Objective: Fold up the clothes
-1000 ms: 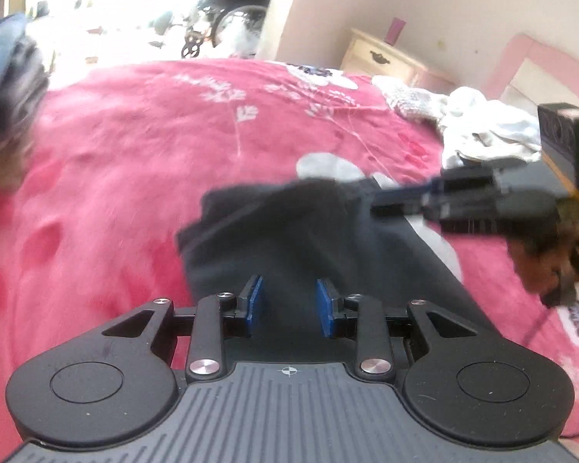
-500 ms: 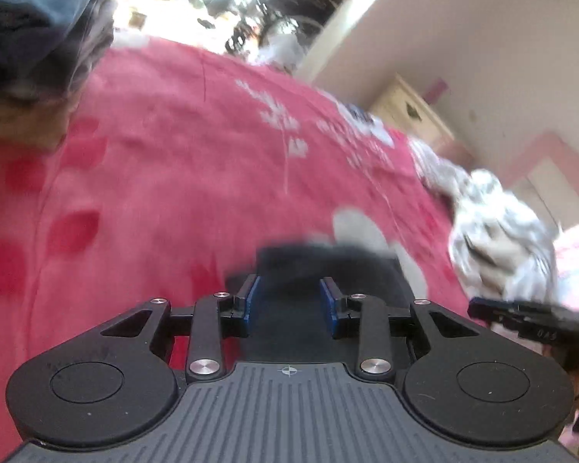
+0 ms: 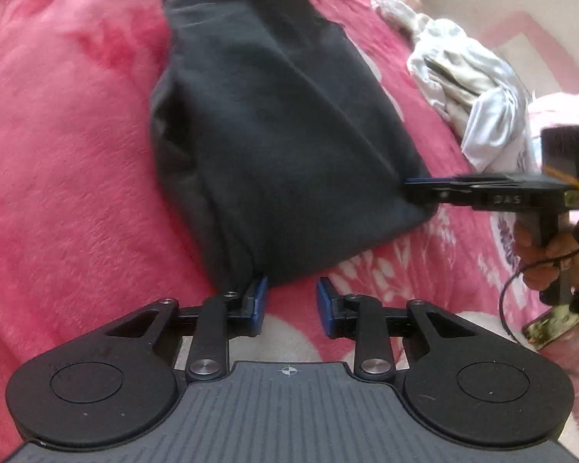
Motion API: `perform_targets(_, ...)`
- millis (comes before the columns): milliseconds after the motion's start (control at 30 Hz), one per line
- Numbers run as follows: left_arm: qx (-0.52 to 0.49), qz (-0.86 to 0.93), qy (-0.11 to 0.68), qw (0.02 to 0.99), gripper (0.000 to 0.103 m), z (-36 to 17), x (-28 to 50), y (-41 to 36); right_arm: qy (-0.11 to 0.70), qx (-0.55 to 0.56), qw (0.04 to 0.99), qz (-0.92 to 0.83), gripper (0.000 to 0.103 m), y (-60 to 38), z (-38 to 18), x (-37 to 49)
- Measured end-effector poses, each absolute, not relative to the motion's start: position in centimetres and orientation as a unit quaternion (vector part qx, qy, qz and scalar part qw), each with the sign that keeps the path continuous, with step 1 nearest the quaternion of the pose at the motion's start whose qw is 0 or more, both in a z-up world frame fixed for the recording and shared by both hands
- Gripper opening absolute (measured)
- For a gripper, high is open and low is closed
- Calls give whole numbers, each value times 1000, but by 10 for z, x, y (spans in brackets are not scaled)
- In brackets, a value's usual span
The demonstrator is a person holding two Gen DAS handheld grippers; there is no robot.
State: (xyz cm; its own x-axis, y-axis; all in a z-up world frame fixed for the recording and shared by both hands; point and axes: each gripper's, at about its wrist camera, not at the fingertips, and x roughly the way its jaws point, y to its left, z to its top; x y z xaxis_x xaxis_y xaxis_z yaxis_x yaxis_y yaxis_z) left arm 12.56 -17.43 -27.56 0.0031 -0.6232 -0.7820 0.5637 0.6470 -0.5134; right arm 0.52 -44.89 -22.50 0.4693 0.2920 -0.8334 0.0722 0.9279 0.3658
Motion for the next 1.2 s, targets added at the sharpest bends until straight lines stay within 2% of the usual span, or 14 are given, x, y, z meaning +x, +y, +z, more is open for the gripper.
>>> perform_targets(100,-29,-416,571,707,28,-277,126,-169,505,192,841,23,25,-465,-217,-8)
perform_targets(233,-34,-412,574,706,30,-280,126,-161,481,222,846,63,26,-461,-204,-18)
perform_targets(333,-39,-408,576,708,31,-279,126,-154,516,219,827,37,33,-459,-222,-16)
perform_targets(400,-45,-403,573,712,34,-272,127,-146,537,242,808,-7,33,-474,-234,-22)
perform_targets(433,-48,-401,571,714,36,-269,127,-142,528,277,802,-17,33,-484,-235,-29)
perform_targets(500,-58,-398,566,719,48,-261,129,-133,498,332,800,-34,37,-503,-228,-43)
perform_targets(567,-74,-396,553,729,61,-253,138,-127,474,355,806,-31,47,-514,-220,-49)
perform_targets(633,-80,-392,536,744,68,-246,149,-129,461,365,808,-24,53,-519,-218,-45)
perform_targets(700,-81,-384,524,756,73,-245,167,-138,451,377,809,-18,54,-524,-218,-37)
perform_targets(833,-89,-373,512,768,79,-255,207,-162,438,401,805,-6,55,-531,-237,4)
perform_targets(933,-103,-370,516,766,80,-268,236,-173,433,419,798,6,55,-537,-256,36)
perform_targets(1200,-147,-439,519,719,91,-294,289,-198,413,472,773,92,59,-561,-287,105)
